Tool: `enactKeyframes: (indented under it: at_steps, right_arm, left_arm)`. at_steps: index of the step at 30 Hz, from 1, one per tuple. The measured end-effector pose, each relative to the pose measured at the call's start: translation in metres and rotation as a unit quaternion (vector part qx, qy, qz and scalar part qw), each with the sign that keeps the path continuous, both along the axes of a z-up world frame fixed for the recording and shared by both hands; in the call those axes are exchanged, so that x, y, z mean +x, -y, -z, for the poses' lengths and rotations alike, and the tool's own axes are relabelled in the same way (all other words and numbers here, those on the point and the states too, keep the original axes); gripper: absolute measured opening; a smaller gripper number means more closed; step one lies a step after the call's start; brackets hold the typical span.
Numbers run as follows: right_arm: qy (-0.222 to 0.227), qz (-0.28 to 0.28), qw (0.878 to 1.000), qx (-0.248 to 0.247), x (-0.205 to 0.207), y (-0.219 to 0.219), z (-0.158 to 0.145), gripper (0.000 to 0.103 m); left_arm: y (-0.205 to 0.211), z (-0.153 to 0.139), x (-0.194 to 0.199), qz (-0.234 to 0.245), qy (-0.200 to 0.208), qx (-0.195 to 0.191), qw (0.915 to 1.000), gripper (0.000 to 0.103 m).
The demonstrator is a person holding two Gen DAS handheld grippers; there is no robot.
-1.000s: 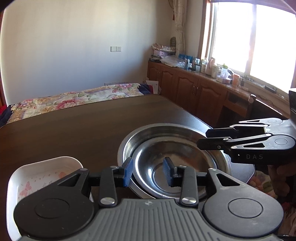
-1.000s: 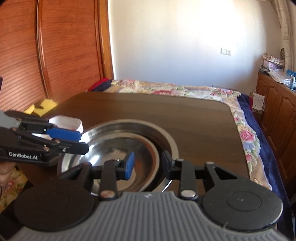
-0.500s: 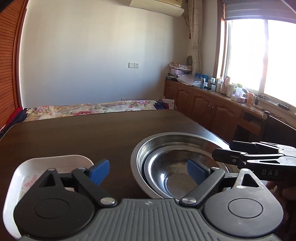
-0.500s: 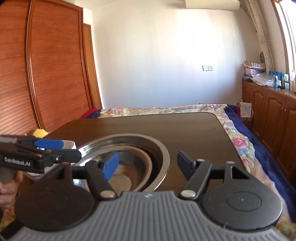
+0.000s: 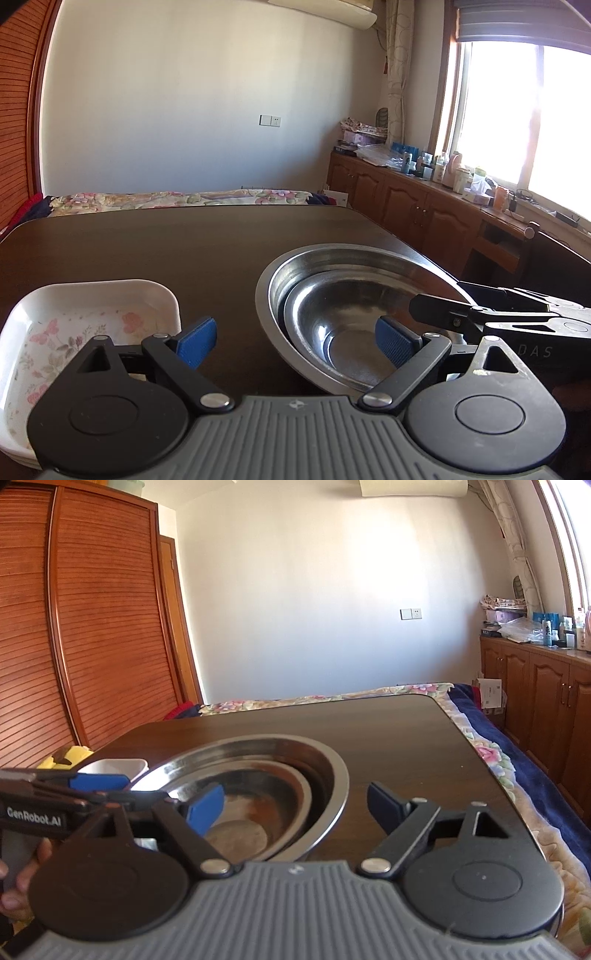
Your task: Organize plates and bowls
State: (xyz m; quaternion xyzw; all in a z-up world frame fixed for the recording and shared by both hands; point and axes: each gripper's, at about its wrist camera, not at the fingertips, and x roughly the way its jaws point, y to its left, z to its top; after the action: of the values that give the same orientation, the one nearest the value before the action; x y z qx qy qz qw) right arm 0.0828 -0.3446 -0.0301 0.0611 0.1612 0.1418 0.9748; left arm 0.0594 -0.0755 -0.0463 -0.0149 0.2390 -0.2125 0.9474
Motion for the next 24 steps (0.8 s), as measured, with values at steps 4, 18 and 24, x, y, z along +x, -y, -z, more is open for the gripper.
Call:
enactKeyframes:
  at_steps: [4, 18, 24]
  right_arm:
    - [-0.006, 0.0, 1.0, 0.008, 0.0018, 0.0024, 0.0021, 0.085]
    - [-0.007, -0.011, 1.0, 0.009, 0.0062, -0.0004, 0.0025, 0.063]
    - [-0.006, -0.011, 1.0, 0.01, 0.0071, -0.0005, 0.0039, 0.054]
  left_arm:
    - [0.0019, 0.001, -0.0016, -0.002, -0.003, 0.003, 1.0, 0.094]
    - [0.0029, 0.0046, 0.0016, 0.013, -0.021, 0.01, 0.9996, 0.059]
    - [0.0028, 0.0046, 0.0042, 0.022, -0.031, -0.002, 0.9993, 0.054]
